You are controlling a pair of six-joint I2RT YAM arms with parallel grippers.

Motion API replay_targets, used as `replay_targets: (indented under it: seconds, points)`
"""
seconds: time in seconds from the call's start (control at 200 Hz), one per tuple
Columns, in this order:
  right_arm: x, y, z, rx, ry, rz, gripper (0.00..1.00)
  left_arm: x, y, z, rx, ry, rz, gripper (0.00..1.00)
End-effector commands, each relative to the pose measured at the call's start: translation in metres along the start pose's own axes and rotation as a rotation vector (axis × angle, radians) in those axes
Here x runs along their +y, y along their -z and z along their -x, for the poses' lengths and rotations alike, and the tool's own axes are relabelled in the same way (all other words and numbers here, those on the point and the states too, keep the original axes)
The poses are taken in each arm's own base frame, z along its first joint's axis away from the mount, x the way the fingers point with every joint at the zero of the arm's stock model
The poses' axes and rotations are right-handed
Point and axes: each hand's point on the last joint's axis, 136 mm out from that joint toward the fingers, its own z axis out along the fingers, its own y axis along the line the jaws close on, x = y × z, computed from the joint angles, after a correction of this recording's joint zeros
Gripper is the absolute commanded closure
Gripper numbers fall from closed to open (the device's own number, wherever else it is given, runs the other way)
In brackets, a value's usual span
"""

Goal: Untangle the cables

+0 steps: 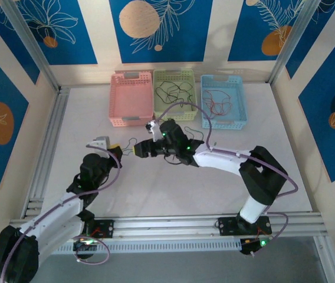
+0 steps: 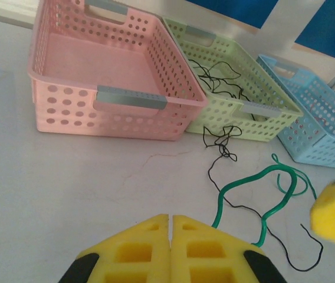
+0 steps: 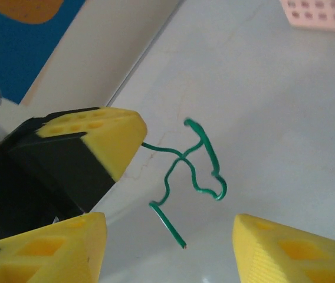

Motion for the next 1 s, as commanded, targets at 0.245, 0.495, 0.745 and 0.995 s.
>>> replay_targets:
  seconds: [0.245,0.495,0.745,0.995]
  points:
    - [-0.009,-0.037,-0.003,0.025,-0.368,-0.091,0.43,0.005,0.003,0.010,-0.055,0.014,0.020,1.00]
    - [-0.011,-0.045,-0.001,0.032,-0.410,-0.064,0.57,0.005,0.002,0.010,-0.053,0.012,0.017,1.00]
    - [-0.012,-0.040,-0.007,0.048,-0.412,-0.060,0.83,0.005,0.003,0.010,-0.055,0.012,0.018,1.00]
    - [-0.019,-0.021,-0.023,0.067,-0.420,-0.050,0.72,0.006,0.003,0.009,-0.053,0.013,0.025,1.00]
